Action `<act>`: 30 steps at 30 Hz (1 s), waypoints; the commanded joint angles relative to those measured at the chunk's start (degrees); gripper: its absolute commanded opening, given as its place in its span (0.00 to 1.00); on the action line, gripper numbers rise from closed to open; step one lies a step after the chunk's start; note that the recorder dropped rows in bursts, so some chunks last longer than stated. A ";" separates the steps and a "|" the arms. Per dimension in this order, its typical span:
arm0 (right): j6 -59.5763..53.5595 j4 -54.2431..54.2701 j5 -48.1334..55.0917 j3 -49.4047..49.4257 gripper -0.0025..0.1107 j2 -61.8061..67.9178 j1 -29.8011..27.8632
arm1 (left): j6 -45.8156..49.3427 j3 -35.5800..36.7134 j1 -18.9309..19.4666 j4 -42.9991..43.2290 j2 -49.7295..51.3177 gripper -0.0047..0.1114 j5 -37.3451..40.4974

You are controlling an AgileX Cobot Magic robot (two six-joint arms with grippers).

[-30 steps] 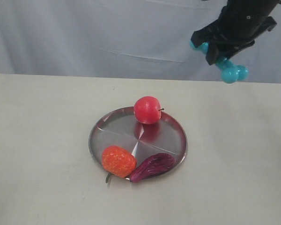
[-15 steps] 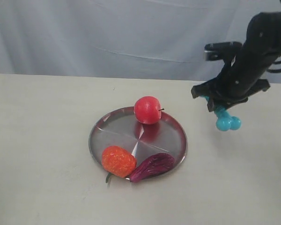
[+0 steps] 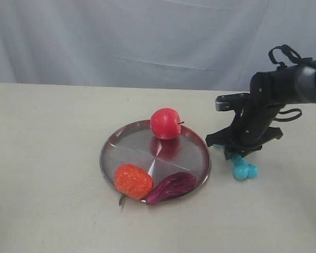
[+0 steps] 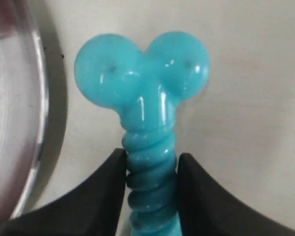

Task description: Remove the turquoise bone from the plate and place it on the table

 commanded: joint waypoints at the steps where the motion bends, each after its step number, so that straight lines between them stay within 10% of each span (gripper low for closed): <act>1: -2.10 -0.74 -0.85 -0.15 0.24 -0.25 -0.06 | -0.24 0.15 0.26 0.30 -0.07 0.04 -0.31; 6: -2.10 -0.74 1.12 -0.39 0.47 -0.46 -0.06 | -0.24 0.15 0.26 0.30 -0.07 0.04 -0.31; 20: -1.75 -0.11 6.60 -0.39 0.46 -12.50 -0.06 | -0.24 0.15 0.26 0.30 -0.07 0.04 -0.31; 27: -4.06 -0.11 10.84 -0.39 0.03 -26.23 -0.06 | -0.24 0.15 0.26 0.30 -0.07 0.04 -0.31; 30: -4.08 -0.11 11.33 -0.17 0.02 -32.24 -0.06 | -0.24 0.15 0.26 0.30 -0.07 0.04 -0.31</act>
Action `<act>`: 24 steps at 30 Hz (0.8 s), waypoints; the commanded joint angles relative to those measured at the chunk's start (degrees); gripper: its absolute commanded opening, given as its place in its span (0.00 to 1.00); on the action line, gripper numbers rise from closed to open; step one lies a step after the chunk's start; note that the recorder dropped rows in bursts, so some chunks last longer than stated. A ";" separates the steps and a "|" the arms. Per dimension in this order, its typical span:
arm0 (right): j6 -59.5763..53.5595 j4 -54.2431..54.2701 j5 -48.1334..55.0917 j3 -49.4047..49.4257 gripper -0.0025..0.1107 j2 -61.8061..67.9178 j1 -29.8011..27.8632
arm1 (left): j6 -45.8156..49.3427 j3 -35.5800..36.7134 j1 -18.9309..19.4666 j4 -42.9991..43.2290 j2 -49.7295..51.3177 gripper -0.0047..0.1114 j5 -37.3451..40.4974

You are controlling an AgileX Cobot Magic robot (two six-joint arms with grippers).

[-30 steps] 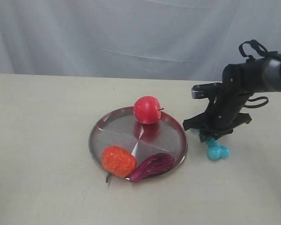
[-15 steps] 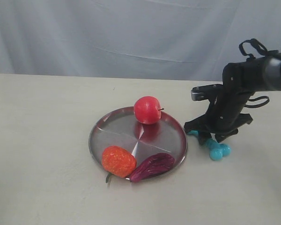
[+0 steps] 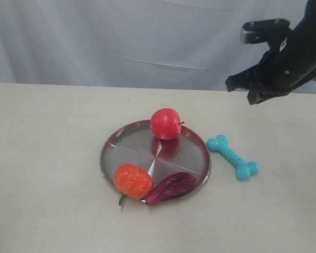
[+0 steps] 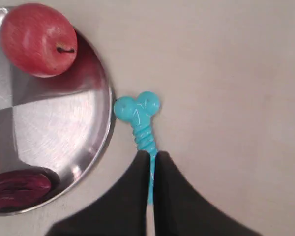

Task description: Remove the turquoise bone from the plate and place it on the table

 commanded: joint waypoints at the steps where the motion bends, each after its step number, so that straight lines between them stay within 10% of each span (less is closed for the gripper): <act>1: -0.89 -0.01 1.48 0.17 0.02 -9.89 -0.06 | -0.24 0.15 0.26 0.30 -0.07 0.04 -0.31; 24: 8.23 -0.90 -6.67 21.40 0.02 -79.78 2.40 | -0.24 0.15 0.26 0.46 -0.07 0.04 -0.31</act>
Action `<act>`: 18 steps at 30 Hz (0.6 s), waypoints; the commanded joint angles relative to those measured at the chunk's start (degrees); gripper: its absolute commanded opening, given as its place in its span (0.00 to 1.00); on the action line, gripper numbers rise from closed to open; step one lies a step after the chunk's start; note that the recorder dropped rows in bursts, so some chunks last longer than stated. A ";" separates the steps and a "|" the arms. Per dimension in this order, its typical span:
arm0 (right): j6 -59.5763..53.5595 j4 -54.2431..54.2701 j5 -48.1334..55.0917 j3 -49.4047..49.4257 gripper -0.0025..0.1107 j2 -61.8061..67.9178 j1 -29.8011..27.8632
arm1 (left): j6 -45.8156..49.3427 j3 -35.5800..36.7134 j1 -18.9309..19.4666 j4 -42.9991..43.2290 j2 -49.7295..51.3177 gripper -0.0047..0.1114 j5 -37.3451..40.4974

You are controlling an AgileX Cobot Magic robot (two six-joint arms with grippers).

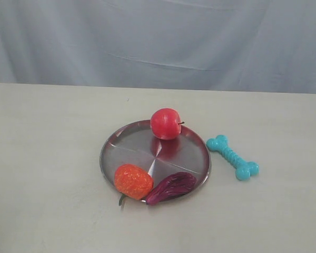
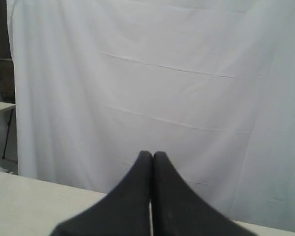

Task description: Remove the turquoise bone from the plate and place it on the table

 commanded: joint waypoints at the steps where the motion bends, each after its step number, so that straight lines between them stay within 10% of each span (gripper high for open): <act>1: 2.87 2.22 3.42 0.19 0.02 -5.22 0.20 | -0.24 0.15 0.26 0.24 -0.07 0.04 -0.31; 18: 2.91 2.33 3.77 -0.63 0.02 -20.04 0.20 | -0.24 0.15 0.26 0.24 -0.07 0.04 -0.31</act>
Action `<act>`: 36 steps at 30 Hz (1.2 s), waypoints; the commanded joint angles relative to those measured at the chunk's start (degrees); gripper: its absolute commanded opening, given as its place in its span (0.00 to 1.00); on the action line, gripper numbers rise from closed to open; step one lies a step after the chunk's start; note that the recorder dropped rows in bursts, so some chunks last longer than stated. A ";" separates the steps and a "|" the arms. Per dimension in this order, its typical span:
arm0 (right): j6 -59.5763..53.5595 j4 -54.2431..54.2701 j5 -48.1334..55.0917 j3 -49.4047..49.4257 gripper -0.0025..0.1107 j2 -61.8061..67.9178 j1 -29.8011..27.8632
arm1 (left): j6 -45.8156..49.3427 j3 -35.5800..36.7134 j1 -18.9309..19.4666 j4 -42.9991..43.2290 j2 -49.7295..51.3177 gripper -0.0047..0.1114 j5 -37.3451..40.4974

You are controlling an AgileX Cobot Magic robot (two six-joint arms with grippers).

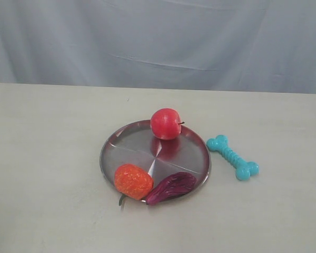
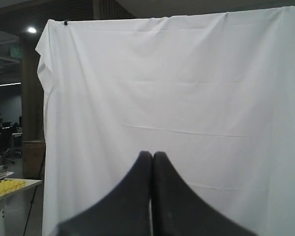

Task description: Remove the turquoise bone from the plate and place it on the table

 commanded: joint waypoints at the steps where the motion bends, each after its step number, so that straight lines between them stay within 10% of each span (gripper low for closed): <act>1: 0.06 -0.14 0.44 -0.41 0.02 0.00 -0.19 | -0.24 0.15 0.26 0.24 -0.07 0.04 -0.31; 15: -0.09 -2.35 -0.57 2.23 0.02 0.00 -12.56 | -0.24 0.15 0.26 0.24 -0.07 0.04 -0.31; 36: -0.87 -1.67 -22.30 44.98 0.02 0.00 -12.44 | -0.24 0.15 0.26 0.24 -0.07 0.04 -0.31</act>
